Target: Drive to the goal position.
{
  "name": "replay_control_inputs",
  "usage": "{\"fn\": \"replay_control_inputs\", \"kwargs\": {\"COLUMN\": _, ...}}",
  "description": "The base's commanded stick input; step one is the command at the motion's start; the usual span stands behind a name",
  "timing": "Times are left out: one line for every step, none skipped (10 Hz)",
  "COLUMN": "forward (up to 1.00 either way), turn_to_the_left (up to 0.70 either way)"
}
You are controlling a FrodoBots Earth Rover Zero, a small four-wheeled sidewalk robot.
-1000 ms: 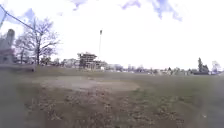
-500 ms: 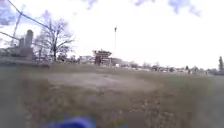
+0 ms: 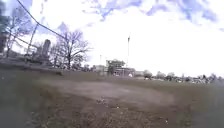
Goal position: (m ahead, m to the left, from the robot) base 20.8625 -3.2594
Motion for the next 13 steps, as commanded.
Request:
{"fn": "replay_control_inputs", "kwargs": {"forward": 0.70, "turn_to_the_left": 0.27}}
{"fn": "replay_control_inputs", "kwargs": {"forward": 0.70, "turn_to_the_left": 0.06}}
{"fn": "replay_control_inputs", "kwargs": {"forward": 0.70, "turn_to_the_left": 0.00}}
{"fn": "replay_control_inputs", "kwargs": {"forward": 0.70, "turn_to_the_left": 0.00}}
{"fn": "replay_control_inputs", "kwargs": {"forward": 0.70, "turn_to_the_left": -0.27}}
{"fn": "replay_control_inputs", "kwargs": {"forward": 0.70, "turn_to_the_left": -0.27}}
{"fn": "replay_control_inputs", "kwargs": {"forward": 0.70, "turn_to_the_left": -0.27}}
{"fn": "replay_control_inputs", "kwargs": {"forward": 0.70, "turn_to_the_left": -0.27}}
{"fn": "replay_control_inputs", "kwargs": {"forward": 0.70, "turn_to_the_left": -0.27}}
{"fn": "replay_control_inputs", "kwargs": {"forward": 0.70, "turn_to_the_left": -0.27}}
{"fn": "replay_control_inputs", "kwargs": {"forward": 0.70, "turn_to_the_left": -0.27}}
{"fn": "replay_control_inputs", "kwargs": {"forward": 0.70, "turn_to_the_left": -0.27}}
{"fn": "replay_control_inputs", "kwargs": {"forward": 0.70, "turn_to_the_left": -0.27}}
